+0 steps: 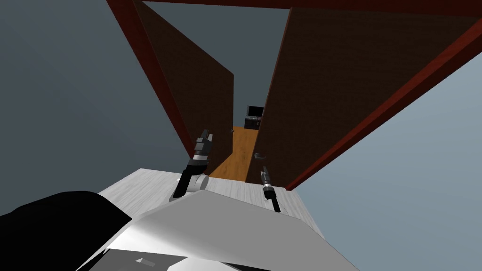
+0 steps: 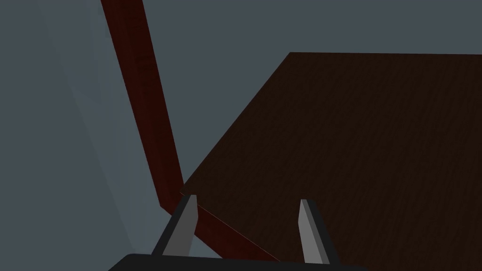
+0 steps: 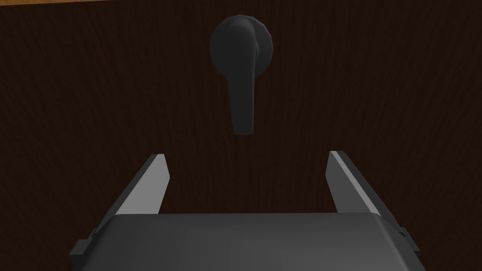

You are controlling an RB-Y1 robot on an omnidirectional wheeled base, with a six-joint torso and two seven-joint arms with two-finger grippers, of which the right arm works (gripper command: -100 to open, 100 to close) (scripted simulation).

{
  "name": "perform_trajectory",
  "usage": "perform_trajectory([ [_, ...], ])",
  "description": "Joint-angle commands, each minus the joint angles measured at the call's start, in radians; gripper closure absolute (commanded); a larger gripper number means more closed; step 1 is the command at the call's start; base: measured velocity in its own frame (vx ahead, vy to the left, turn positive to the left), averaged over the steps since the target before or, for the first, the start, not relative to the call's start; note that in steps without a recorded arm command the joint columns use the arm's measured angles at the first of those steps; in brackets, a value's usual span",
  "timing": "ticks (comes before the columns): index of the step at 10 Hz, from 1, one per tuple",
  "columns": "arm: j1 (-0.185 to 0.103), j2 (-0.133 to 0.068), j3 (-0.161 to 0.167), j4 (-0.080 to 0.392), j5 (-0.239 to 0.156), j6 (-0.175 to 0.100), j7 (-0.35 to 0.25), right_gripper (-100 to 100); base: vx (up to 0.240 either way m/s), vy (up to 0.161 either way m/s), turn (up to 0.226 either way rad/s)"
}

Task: Push the door open

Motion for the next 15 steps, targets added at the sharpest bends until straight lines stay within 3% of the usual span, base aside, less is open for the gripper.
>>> perform_trajectory([
  [1,-0.001,0.002,-0.004,0.004,-0.001,-0.002,0.002,-100,0.094,0.002,0.025],
  [10,-0.008,0.01,-0.02,0.024,-0.004,-0.009,0.011,-100,0.179,0.003,0.024],
  [11,-0.008,0.01,-0.02,0.024,-0.004,-0.009,0.011,100,-0.015,0.002,-0.006],
  [15,-0.008,0.01,-0.02,0.024,-0.004,-0.009,0.011,100,-0.012,0.001,0.004],
])
